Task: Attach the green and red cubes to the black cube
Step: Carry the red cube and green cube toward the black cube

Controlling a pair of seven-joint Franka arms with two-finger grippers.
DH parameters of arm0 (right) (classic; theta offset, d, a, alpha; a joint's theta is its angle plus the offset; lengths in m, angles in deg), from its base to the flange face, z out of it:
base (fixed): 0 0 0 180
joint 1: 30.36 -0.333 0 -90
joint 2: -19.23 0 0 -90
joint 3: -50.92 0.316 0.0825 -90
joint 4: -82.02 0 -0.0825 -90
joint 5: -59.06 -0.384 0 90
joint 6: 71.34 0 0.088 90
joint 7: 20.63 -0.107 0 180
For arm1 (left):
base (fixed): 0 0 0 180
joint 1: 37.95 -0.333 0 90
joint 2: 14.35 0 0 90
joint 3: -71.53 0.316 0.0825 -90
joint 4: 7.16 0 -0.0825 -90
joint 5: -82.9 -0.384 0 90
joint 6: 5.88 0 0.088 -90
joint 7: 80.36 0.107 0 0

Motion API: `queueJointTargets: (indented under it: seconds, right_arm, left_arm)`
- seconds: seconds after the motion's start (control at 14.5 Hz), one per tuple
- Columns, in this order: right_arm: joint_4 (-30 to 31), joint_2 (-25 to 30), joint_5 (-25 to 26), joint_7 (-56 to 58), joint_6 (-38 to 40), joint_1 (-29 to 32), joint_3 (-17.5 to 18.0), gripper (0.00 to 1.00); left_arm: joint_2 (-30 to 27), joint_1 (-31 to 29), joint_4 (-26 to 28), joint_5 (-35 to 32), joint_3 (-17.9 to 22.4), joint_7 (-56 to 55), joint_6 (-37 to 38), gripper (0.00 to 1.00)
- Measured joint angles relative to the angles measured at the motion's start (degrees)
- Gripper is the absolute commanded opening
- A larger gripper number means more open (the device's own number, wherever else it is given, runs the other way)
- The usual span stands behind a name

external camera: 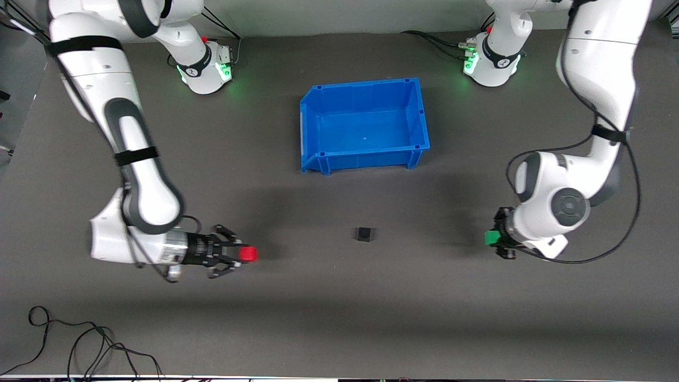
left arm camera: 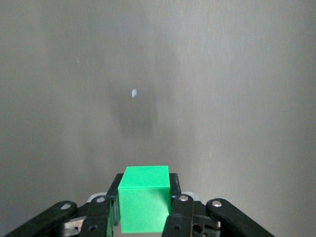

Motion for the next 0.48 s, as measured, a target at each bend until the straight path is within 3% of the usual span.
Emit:
queueJointTargets:
  seconds: [0.48]
  right_arm:
    - [-1.5, -4.8, -11.6, -3.3, -13.7, -12.7, 0.0, 0.0]
  left_arm:
    - [3.8, 9.8, -4.5, 2.3, 0.0, -13.0, -4.6, 0.0]
